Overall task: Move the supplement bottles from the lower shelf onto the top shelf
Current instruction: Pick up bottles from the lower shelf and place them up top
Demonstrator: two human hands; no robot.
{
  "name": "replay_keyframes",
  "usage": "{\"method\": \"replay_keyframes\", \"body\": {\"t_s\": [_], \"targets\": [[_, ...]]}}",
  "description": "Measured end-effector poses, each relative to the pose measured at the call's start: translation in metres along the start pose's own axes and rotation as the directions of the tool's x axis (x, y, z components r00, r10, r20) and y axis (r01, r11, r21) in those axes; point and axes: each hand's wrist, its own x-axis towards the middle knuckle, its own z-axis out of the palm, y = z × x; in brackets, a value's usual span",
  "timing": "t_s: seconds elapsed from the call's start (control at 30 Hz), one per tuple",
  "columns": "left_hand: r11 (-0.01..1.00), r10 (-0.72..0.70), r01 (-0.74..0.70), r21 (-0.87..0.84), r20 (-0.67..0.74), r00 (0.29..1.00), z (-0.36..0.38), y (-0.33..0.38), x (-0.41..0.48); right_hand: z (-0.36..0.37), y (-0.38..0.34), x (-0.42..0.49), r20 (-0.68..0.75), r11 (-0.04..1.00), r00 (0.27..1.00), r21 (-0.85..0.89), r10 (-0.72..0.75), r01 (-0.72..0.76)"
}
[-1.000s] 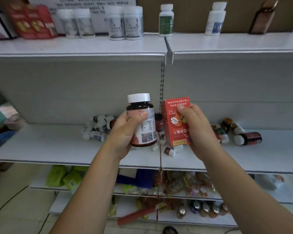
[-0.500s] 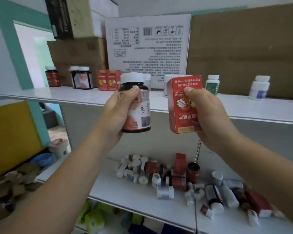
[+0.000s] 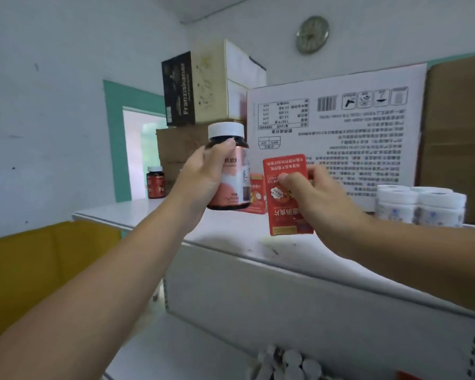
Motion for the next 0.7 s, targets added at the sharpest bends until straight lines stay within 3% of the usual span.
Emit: {"method": "replay_keyframes", "body": {"t_s": [0.17,0.3,0.5,0.7], "targets": [[0.994,0.008,-0.007,0.11,-0.015,1.0,-0.018,-0.037,0.057,0.025,0.041,0.062,-0.082,0.999,0.997,0.036,0.002,0.001],[0.97,0.009,-0.025,0.242,0.065,0.998,-0.036,-0.064,0.09,0.045,0.065,0.098,-0.113,1.0,0.994,-0.024,-0.009,0.006],[0.909,0.012,-0.115,0.401,0.25,0.968,-0.066,-0.088,0.137,0.062,0.091,0.126,-0.213,0.964,0.971,-0.263,-0.105,0.047],[0.897,0.012,-0.149,0.417,0.315,0.949,-0.078,-0.108,0.158,0.064,0.096,0.133,-0.275,0.927,0.953,-0.374,-0.128,0.016]]}}
